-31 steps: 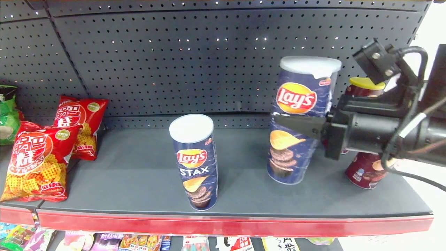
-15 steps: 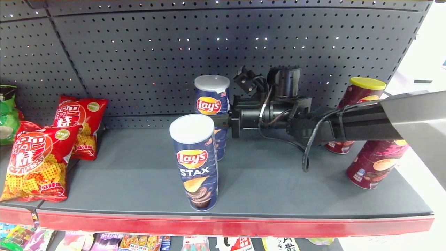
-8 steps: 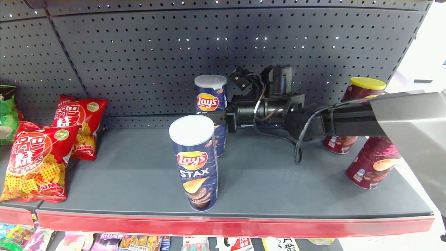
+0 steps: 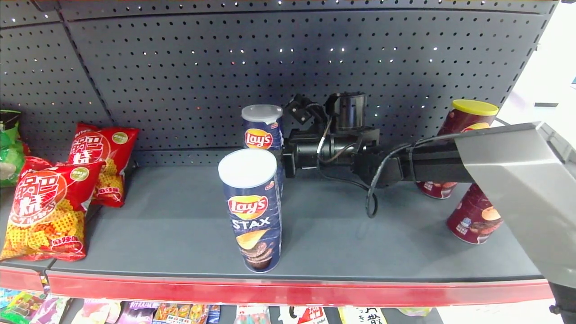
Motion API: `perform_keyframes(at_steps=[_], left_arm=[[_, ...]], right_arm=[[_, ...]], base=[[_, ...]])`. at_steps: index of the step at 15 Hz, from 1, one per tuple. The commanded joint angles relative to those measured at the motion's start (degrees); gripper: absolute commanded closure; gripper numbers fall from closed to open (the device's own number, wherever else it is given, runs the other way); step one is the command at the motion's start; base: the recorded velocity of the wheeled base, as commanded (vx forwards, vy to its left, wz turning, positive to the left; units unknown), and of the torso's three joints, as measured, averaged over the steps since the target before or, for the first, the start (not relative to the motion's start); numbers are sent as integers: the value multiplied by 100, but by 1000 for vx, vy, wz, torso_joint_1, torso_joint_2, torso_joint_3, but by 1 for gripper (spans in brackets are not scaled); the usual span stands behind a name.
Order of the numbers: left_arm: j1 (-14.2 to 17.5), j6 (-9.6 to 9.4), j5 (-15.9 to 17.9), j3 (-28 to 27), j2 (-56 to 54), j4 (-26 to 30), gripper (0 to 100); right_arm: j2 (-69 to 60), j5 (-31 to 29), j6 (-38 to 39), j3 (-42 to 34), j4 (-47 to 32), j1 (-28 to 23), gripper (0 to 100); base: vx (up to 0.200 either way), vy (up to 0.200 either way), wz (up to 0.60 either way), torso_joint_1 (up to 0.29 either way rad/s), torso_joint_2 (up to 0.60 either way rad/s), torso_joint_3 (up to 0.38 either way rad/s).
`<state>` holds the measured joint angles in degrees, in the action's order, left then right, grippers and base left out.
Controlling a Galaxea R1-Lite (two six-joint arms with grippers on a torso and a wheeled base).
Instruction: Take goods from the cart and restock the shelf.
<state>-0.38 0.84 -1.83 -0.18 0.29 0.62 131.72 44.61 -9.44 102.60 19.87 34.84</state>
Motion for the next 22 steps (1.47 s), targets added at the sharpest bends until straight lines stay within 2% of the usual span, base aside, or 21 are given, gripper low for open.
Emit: perform_keyframes(at_steps=[1,9,10,18,22], left_arm=[[3,4,-2,1,15,-1,0],[3,4,-2,1,6,-1,0],[3,4,-2,1,15,-1,0],[3,4,-2,1,15,-1,0],[3,4,-2,1,15,-1,0]], right_arm=[[135,13,-6,68,8,5,100],[152,22,-14,59,8,-30,100],[152,22,-14,50,8,-21,0],[12,13,-50,-214,8,14,0],[-305,13,-208,-776,8,-91,0]], base=[[0,0,0,0,0,0],[0,0,0,0,0,0],[0,0,0,0,0,0],[0,0,0,0,0,0],[0,0,0,0,0,0]])
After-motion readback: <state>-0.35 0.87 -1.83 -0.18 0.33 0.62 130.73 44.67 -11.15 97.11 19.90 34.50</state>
